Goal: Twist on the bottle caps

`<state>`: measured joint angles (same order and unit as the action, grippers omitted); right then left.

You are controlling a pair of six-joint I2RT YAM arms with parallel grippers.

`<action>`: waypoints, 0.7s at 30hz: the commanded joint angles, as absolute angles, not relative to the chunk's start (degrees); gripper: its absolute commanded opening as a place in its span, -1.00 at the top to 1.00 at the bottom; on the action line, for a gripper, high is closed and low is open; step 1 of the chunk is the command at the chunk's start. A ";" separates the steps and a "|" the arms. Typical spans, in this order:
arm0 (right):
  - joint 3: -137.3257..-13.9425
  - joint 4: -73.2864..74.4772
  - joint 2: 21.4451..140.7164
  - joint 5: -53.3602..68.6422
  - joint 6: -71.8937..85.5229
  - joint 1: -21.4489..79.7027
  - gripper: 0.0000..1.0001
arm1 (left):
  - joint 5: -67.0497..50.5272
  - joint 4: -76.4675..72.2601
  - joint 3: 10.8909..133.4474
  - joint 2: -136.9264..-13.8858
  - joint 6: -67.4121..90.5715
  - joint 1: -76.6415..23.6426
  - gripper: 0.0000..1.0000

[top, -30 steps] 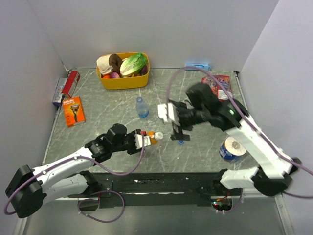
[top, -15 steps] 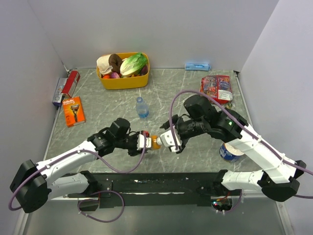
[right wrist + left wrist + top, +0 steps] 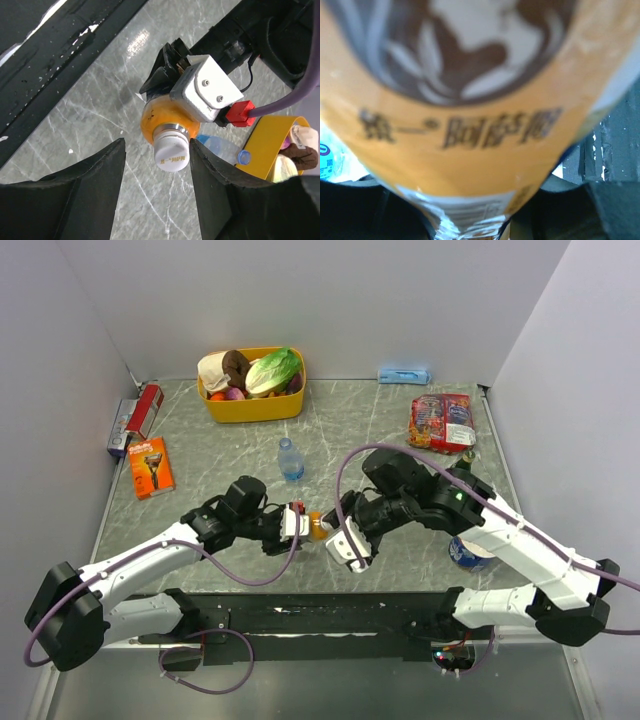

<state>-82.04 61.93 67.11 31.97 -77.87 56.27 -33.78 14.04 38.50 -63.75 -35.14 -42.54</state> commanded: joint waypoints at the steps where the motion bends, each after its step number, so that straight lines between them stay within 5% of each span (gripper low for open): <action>1: -81.21 58.89 67.94 30.15 -76.99 56.69 -0.18 | -36.91 12.04 41.40 -63.63 -35.86 -42.45 0.98; 15: -81.65 58.19 69.87 26.72 -72.43 56.60 0.17 | -37.09 11.17 40.43 -62.05 -36.30 -42.45 0.98; 21: -91.38 63.97 79.26 28.19 -57.42 53.62 0.46 | -27.19 1.26 38.16 -60.30 -29.72 -42.54 0.98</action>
